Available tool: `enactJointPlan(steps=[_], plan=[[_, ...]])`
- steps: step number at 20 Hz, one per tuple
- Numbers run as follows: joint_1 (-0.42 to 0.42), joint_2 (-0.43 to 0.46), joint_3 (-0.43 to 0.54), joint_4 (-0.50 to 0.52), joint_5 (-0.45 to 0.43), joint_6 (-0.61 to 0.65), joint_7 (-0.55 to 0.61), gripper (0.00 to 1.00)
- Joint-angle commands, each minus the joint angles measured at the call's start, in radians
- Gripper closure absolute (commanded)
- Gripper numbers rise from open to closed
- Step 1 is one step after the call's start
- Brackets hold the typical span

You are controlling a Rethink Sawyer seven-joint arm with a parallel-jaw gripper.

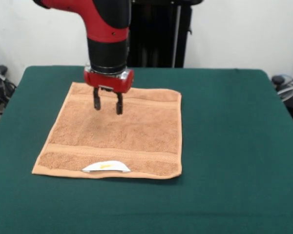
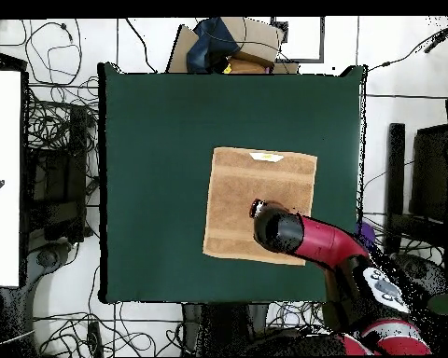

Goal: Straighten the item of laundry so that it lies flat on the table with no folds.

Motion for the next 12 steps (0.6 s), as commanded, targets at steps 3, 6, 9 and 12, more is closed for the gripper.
enactJointPlan(steps=[3,6,9,12], plan=[[0.099,0.005,0.056,0.013,-0.11,0.044,0.019,0.0],[0.121,0.003,0.036,0.001,-0.122,0.052,0.032,0.0],[0.147,0.013,0.006,-0.011,-0.13,0.036,0.057,0.0],[0.165,0.034,-0.013,-0.021,-0.132,0.01,0.077,0.0]])
